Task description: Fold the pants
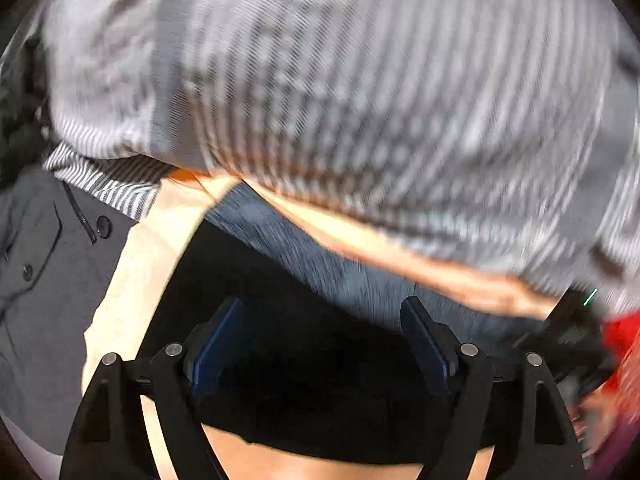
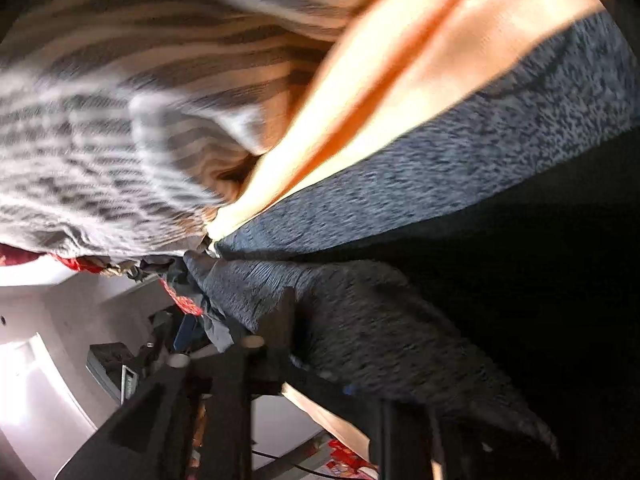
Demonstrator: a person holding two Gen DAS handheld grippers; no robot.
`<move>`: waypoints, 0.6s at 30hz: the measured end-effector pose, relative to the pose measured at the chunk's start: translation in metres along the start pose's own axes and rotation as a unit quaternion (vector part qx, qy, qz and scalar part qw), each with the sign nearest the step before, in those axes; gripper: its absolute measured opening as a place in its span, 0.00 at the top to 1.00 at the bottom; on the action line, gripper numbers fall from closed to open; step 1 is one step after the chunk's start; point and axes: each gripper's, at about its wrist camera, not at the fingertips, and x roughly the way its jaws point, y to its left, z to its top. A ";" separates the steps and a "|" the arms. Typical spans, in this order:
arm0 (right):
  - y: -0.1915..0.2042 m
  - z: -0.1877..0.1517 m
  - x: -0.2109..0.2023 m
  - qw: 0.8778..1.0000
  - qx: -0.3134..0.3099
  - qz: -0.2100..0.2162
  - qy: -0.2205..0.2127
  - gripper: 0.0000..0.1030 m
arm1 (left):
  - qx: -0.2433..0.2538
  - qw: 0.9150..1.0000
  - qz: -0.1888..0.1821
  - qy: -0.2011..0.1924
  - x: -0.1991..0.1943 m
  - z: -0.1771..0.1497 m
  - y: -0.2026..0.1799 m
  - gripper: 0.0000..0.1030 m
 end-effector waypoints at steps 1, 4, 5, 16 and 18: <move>0.012 -0.005 -0.005 1.000 -0.017 0.001 -0.005 0.40 | 0.016 1.000 0.011 0.008 0.005 -0.005 -0.008 0.21; 0.043 -0.029 -0.024 0.997 -0.075 0.001 -0.026 0.26 | 0.046 0.998 0.032 0.030 0.027 -0.025 -0.033 0.21; 0.055 -0.040 -0.030 0.994 -0.106 0.002 -0.028 0.26 | 0.045 0.998 0.032 0.035 0.033 -0.030 -0.037 0.21; 0.014 -0.036 -0.047 0.982 -0.116 -0.140 -0.042 0.63 | 0.050 0.991 0.113 0.059 0.065 -0.041 -0.045 0.16; 0.024 -0.046 -0.067 0.976 -0.140 -0.151 -0.069 0.61 | 0.066 0.987 0.134 0.054 0.057 -0.041 -0.051 0.16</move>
